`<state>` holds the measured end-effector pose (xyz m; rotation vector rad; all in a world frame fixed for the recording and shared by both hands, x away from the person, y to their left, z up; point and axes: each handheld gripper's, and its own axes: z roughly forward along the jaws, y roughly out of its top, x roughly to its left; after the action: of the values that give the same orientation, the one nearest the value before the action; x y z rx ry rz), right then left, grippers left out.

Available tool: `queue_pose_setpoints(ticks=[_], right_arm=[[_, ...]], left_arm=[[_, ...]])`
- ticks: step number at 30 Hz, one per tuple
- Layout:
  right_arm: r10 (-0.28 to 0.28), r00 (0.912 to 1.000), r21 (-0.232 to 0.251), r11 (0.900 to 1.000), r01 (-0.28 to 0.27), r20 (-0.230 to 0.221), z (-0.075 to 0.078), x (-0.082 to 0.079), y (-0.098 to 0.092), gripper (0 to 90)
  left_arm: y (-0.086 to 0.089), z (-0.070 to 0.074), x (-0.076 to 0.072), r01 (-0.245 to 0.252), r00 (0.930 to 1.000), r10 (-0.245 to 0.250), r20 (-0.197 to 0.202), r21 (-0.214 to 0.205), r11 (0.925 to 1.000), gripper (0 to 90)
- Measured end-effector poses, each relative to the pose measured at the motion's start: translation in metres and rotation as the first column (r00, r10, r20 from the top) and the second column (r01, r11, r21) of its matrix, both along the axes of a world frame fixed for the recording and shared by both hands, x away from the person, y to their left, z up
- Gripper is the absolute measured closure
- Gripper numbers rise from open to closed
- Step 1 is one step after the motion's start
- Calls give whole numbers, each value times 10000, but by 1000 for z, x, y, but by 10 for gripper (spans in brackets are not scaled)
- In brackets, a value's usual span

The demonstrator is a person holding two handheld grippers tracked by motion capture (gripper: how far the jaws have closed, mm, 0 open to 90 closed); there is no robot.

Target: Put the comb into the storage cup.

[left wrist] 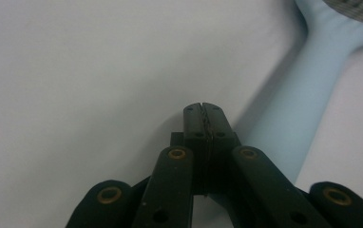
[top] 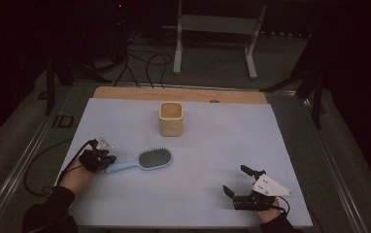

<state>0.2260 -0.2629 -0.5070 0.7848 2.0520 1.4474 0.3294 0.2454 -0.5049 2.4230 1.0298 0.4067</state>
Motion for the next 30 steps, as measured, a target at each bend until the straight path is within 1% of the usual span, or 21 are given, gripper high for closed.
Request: queue_pose_setpoints(ticks=[1,3,4,5,6,8,11,13,14,16,18,22,23,27,28,30], right_arm=[[-2,10000,13,10000,2,4,0,0,0,75],[7,10000,0,10000,-7,-13,0,0,0,75],[7,10000,0,10000,-7,-13,0,0,0,75],[16,10000,-6,10000,-16,-2,0,0,0,75],[16,10000,-6,10000,-16,-2,0,0,0,75],[-9,10000,-18,10000,9,5,0,0,0,75],[-3,10000,-16,10000,3,-21,0,0,0,75],[-7,10000,-26,10000,7,-14,0,0,0,75],[-15,10000,-6,10000,15,-30,0,0,1,76],[8,10000,-16,10000,-8,-31,0,0,0,75],[4,10000,-2,10000,-4,-9,0,0,1,76],[13,10000,-17,10000,-13,-40,0,0,1,76],[20,10000,-25,10000,-20,-2,0,0,1,75],[42,10000,-40,10000,-42,-12,0,0,1,75],[43,10000,-16,10000,-43,-25,0,-1,2,75],[50,10000,-47,10000,-50,12,0,-1,1,75]], left_arm=[[0,0,0,0,10000,0,0,0,10000,900],[-1,1,-7,97,9999,-97,-55,8,10000,900],[-1,1,-7,97,9999,-97,-55,8,10000,900],[-2,1,-12,146,9998,-146,-132,-13,9999,900],[-2,1,-12,146,9998,-146,-132,-13,9999,900],[-3,3,-18,190,9997,-190,-174,30,9998,900],[-4,4,-21,203,9995,-204,-225,-43,9998,900],[-5,4,-25,309,9991,-310,-295,-32,9995,900],[-4,5,-28,332,9988,-337,-362,-140,9994,900],[-4,6,-30,304,9989,-310,-350,-154,9994,900],[-6,7,-36,335,9988,-344,-358,-248,9991,900],[-8,8,-40,413,9980,-423,-480,-222,9989,900],[-10,9,-43,390,9977,-398,-548,-161,9991,900],[-12,9,-46,462,9972,-466,-585,-76,9989,900],[-13,9,-48,484,9966,-487,-665,-75,9988,900],[-15,9,-49,497,9963,-500,-694,-59,9987,900]])
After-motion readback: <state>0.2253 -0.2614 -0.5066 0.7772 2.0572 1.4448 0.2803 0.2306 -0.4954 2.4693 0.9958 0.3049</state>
